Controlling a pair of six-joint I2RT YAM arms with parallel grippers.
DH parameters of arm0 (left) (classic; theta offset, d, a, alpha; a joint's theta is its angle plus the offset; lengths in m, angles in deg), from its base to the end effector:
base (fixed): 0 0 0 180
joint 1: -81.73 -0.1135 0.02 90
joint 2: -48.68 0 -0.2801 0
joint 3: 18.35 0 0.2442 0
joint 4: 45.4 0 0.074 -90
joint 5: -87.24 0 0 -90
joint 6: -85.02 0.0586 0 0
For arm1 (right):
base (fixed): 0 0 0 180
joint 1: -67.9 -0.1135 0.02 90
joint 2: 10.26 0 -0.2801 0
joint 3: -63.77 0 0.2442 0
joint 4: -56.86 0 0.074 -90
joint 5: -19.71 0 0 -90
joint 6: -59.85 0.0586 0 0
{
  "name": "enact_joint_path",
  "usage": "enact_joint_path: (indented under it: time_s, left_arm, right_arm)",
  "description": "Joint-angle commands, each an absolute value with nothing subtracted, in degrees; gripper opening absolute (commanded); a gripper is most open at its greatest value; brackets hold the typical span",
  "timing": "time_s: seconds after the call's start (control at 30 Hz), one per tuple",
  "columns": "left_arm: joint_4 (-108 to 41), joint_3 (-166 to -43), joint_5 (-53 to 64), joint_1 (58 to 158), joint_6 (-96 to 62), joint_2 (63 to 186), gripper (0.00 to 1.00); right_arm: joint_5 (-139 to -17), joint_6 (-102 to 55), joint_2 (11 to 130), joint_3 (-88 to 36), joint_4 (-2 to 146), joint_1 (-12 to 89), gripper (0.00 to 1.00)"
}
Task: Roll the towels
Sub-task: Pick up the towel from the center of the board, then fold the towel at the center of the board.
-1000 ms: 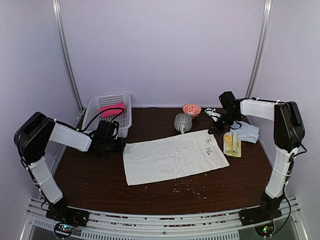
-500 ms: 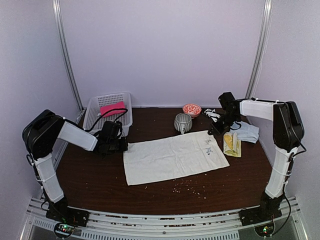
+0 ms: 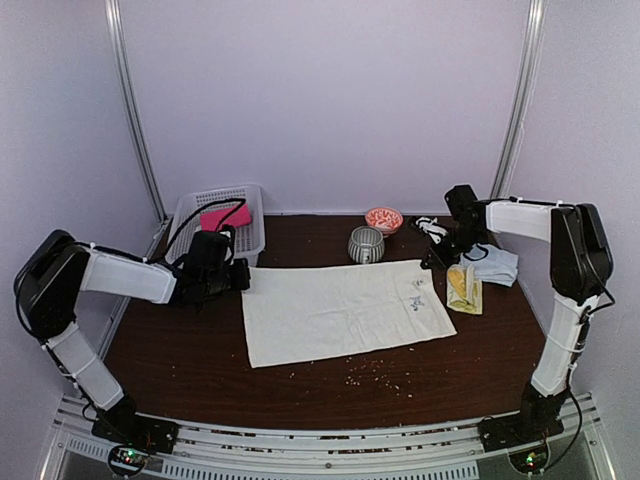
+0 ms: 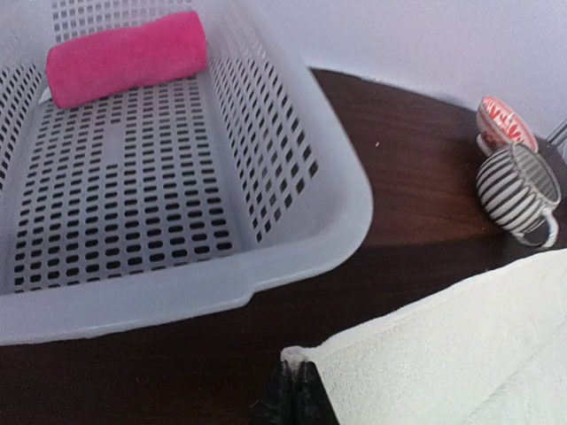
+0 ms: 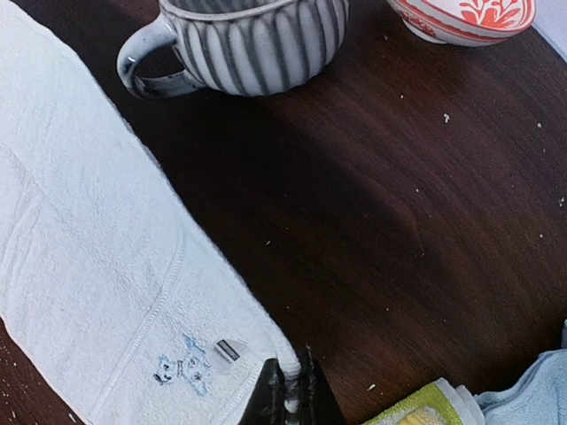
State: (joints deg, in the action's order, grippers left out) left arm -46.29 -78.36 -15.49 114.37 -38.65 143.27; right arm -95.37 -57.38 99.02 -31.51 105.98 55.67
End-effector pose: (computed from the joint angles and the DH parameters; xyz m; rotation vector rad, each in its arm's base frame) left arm 0.3039 -0.1793 0.1814 -0.1491 2.1691 -0.4326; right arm 0.3924 0.1105 0.2055 -1.0007 2.3837 0.4888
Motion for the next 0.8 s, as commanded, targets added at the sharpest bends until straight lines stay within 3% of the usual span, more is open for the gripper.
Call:
enact_joint_path:
  time_s: [0.0,0.77]
  left_arm:
    - [-49.11,-76.14,-16.46,114.52,-35.64,136.60,0.00]
    - [-50.99,-64.60,-7.49,116.49,-35.29,128.44,0.00]
  right_arm:
    - [-97.67,-58.10,95.02,-29.76,104.25,56.36,0.00]
    - [-106.03,-70.20,85.27,-18.24,110.70,56.83,0.00]
